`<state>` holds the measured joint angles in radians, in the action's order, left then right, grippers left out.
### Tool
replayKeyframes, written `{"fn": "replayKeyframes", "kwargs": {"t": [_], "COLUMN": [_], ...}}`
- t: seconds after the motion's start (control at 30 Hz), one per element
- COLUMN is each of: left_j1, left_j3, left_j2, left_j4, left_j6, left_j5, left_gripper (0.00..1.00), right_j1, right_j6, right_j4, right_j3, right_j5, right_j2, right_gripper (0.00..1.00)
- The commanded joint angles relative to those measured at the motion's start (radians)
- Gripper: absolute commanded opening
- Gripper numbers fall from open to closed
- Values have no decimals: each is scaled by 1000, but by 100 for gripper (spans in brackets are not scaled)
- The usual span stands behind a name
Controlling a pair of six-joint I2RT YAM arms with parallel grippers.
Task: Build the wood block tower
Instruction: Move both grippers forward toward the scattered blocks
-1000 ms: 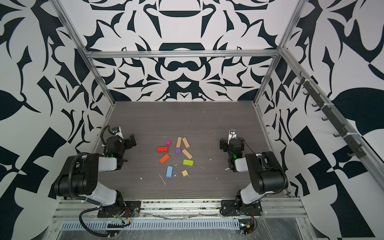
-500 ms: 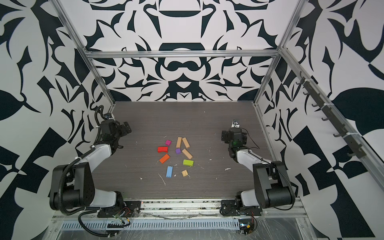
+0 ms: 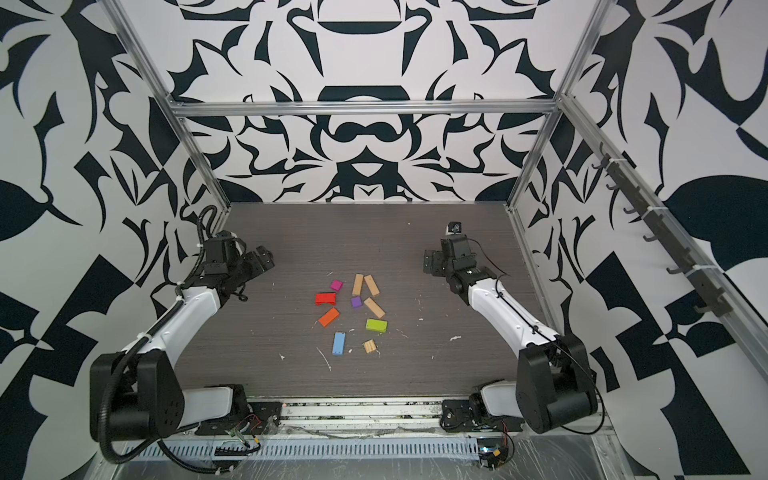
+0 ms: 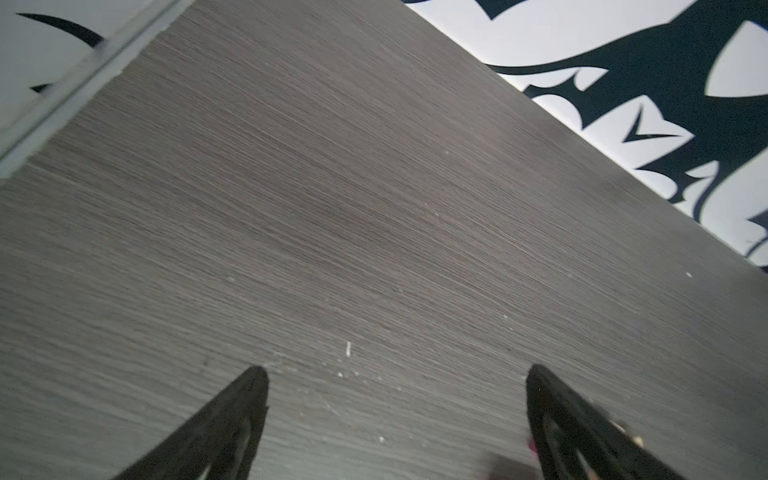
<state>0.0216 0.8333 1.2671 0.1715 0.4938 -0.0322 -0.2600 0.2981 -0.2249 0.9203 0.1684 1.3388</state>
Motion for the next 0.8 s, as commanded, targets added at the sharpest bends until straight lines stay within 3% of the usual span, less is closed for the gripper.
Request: {"fn": "replayKeyframes", "kwargs": {"t": [0.0, 0.23, 0.37, 0.5, 0.57, 0.77], "left_j1": [34, 188, 236, 318, 350, 408], "left_j3": [-13, -130, -112, -89, -77, -15], "left_j2": [-73, -98, -80, -46, -29, 53], "left_j4": [42, -80, -61, -84, -100, -155], "left_j6": [81, 96, 47, 26, 43, 79], "left_j5": [46, 61, 101, 117, 110, 194], "left_gripper": [100, 99, 99, 100, 100, 100], "right_j1": [-8, -43, -71, -72, -80, -139], "right_j6": [122, 200, 187, 197, 198, 170], "right_j4": [-172, -185, -187, -182, -173, -130], "right_j3": [35, -14, -28, -15, -3, 10], "right_j5": [-104, -110, -85, -166, -213, -209], "right_j2": [-10, -65, -74, -46, -32, -7], "right_gripper": [100, 100, 100, 98, 96, 98]}}
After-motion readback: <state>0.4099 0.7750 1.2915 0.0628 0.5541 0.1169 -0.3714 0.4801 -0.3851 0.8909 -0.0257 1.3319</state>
